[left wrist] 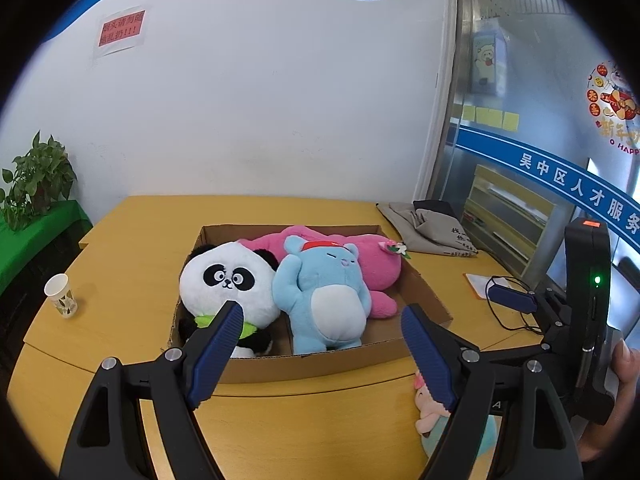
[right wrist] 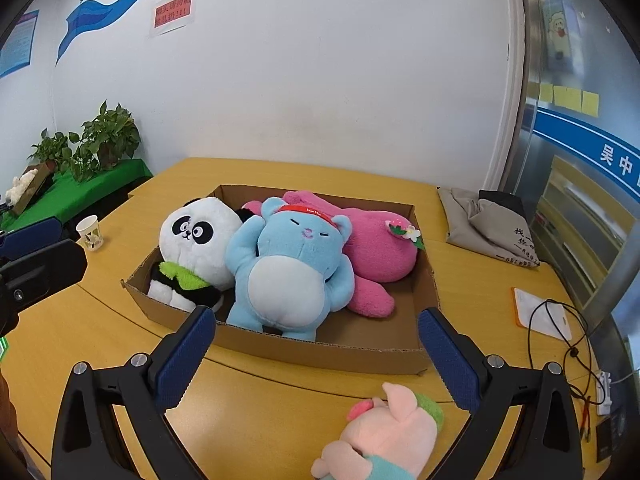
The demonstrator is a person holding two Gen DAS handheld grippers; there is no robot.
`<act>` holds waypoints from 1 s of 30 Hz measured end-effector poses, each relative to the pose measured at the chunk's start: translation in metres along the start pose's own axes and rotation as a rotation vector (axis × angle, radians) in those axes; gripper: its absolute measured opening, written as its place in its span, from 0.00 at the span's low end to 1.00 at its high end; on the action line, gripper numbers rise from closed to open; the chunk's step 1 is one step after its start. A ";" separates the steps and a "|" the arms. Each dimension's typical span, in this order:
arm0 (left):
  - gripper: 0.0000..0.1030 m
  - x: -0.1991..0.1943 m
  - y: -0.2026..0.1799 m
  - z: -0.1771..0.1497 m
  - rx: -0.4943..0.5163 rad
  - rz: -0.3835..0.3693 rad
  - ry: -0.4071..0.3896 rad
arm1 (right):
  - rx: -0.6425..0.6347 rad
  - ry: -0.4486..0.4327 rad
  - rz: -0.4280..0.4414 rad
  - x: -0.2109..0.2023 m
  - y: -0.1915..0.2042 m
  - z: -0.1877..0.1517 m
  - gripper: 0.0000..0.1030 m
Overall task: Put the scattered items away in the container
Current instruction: 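Move both grippers to the pink-and-teal pig plush and close on it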
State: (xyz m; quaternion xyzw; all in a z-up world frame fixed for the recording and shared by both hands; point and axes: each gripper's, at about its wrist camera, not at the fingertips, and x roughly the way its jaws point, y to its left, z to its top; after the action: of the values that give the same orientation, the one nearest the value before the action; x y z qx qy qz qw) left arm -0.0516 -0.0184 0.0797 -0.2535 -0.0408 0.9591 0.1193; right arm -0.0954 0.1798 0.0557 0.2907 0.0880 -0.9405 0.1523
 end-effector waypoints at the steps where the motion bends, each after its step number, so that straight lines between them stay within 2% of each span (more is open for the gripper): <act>1: 0.79 0.000 -0.001 0.000 -0.001 -0.004 0.001 | -0.001 0.002 0.000 -0.002 0.000 -0.001 1.00; 13: 0.79 0.004 -0.018 -0.013 0.019 -0.035 0.023 | 0.016 0.015 -0.026 -0.011 -0.007 -0.011 1.00; 30: 0.79 0.017 -0.020 -0.025 -0.011 -0.031 0.073 | 0.035 0.034 -0.021 -0.008 -0.015 -0.023 1.00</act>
State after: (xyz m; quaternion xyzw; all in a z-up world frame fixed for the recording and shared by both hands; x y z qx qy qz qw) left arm -0.0490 0.0058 0.0525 -0.2882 -0.0455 0.9470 0.1342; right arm -0.0820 0.2016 0.0426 0.3083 0.0769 -0.9384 0.1357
